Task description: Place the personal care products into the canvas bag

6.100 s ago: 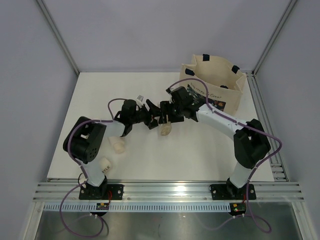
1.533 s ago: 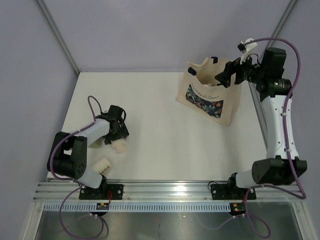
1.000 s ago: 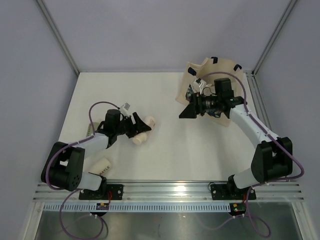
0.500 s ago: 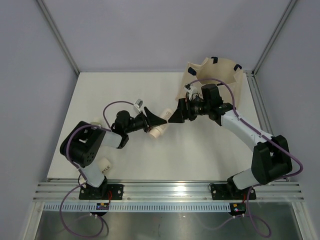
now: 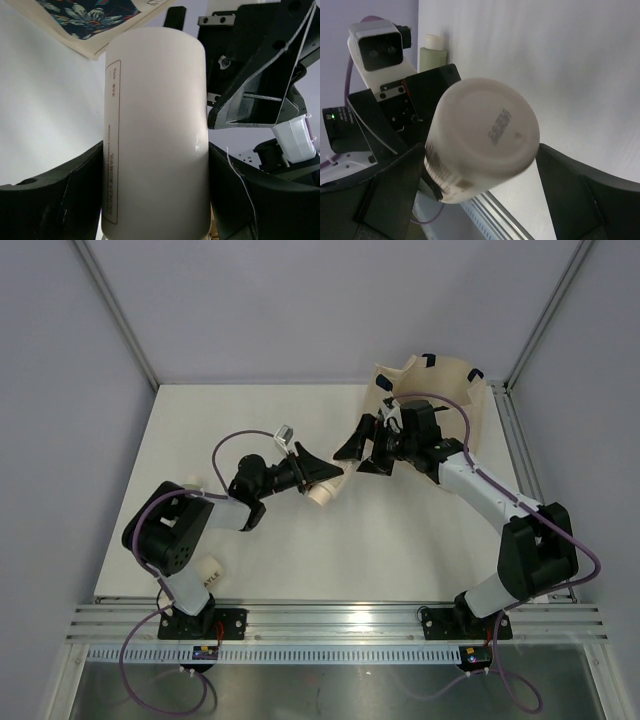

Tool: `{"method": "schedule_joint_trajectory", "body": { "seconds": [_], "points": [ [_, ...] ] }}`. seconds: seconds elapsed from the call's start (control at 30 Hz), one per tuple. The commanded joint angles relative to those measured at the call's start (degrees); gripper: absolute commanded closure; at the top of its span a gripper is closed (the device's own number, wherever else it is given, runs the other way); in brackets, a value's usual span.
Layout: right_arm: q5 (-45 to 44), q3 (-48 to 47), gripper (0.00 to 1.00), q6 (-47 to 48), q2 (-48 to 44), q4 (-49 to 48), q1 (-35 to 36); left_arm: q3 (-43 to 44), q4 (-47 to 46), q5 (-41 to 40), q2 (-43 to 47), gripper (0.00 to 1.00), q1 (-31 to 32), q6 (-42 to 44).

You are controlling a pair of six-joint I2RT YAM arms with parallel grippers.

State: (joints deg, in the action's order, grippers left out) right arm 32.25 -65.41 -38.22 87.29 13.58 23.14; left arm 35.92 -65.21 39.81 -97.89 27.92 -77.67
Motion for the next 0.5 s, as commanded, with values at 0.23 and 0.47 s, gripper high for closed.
{"method": "schedule_joint_trajectory", "body": {
  "seconds": [0.23, 0.47],
  "points": [
    [8.78, -2.09, 0.32, -12.41, 3.33, -12.61, 0.68, 6.53, -14.16, -1.84, 2.35, 0.89, 2.66, -0.47],
    [12.92, -2.18, 0.95, -9.78, 0.96, -16.84, 0.42, 8.37, -2.38, -1.84, 5.25, 0.61, 2.58, 5.86]
  ]
}}
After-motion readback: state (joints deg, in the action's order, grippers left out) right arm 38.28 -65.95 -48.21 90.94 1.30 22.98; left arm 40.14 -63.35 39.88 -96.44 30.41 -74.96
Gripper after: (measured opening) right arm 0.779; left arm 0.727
